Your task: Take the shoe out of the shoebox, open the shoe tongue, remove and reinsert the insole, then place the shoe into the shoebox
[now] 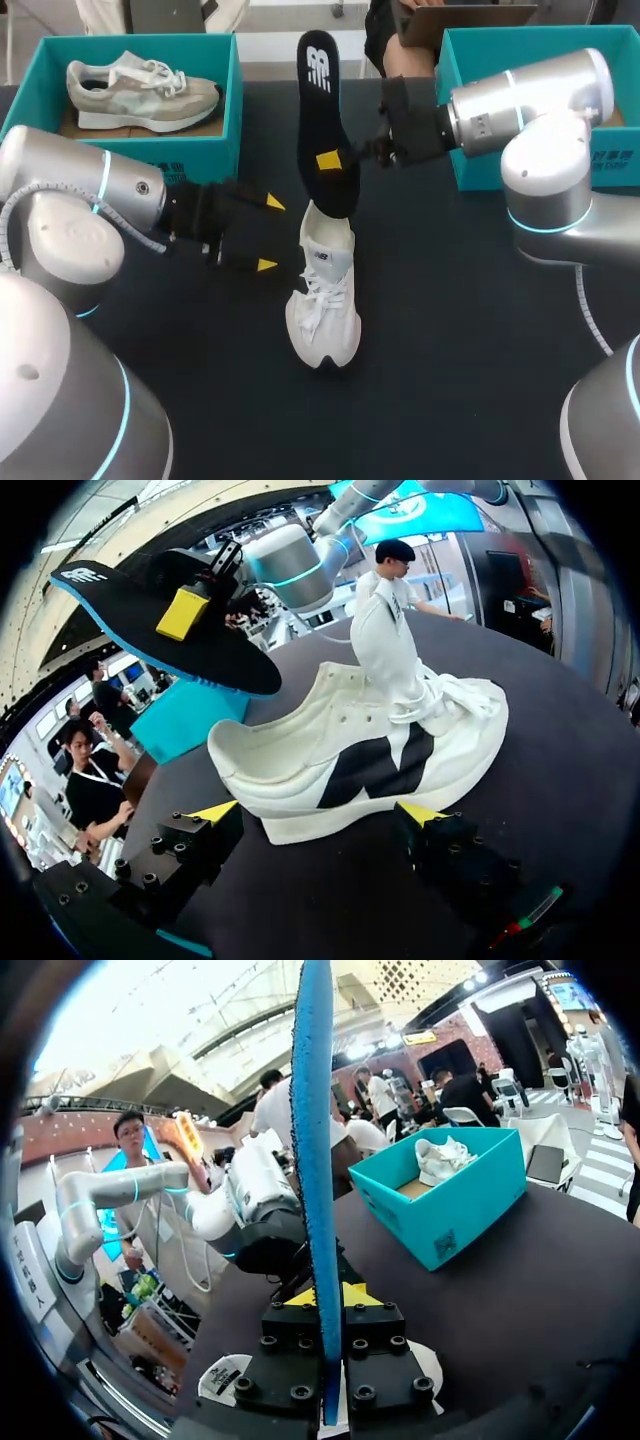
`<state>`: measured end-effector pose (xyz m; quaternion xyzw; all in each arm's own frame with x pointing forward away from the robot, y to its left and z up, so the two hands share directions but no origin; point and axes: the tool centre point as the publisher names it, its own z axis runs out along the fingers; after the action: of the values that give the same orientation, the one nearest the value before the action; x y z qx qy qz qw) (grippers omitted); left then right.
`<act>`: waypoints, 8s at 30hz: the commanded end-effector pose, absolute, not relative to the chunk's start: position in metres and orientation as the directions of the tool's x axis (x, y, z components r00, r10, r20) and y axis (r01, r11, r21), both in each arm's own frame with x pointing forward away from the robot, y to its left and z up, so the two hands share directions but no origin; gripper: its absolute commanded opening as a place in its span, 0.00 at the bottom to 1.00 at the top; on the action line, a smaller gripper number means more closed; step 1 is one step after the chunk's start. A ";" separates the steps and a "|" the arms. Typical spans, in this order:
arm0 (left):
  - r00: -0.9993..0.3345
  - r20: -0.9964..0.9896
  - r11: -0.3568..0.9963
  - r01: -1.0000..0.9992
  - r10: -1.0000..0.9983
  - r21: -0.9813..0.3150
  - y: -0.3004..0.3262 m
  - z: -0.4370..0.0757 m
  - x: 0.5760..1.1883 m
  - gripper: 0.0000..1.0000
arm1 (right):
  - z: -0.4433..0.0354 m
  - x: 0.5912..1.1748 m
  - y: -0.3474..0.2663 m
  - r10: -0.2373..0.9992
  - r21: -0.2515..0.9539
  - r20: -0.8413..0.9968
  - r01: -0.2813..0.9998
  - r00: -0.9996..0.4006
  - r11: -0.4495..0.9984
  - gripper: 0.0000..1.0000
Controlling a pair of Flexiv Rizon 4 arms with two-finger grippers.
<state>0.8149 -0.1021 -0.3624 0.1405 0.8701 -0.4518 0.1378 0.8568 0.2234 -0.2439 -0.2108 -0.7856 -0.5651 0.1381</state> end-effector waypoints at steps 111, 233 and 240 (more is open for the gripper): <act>-0.925 -0.370 0.631 0.341 0.091 -0.697 -0.124 -0.356 0.828 1.00 | -0.326 0.834 0.226 0.145 0.802 0.531 0.550 -0.835 0.232 0.26; -0.925 -0.370 0.631 0.341 0.091 -0.697 -0.124 -0.356 0.828 1.00 | -0.359 0.801 0.235 0.088 0.620 0.713 0.685 -0.695 0.384 0.00; -0.925 -0.370 0.631 0.341 0.091 -0.697 -0.124 -0.356 0.828 1.00 | -0.351 0.807 0.233 0.105 0.636 0.688 0.667 -0.718 0.388 0.22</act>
<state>0.8275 -0.1225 -0.3552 0.1216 0.8894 -0.4139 0.1515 0.8085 0.2335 -0.3558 -0.2435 -0.7811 -0.4976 0.2881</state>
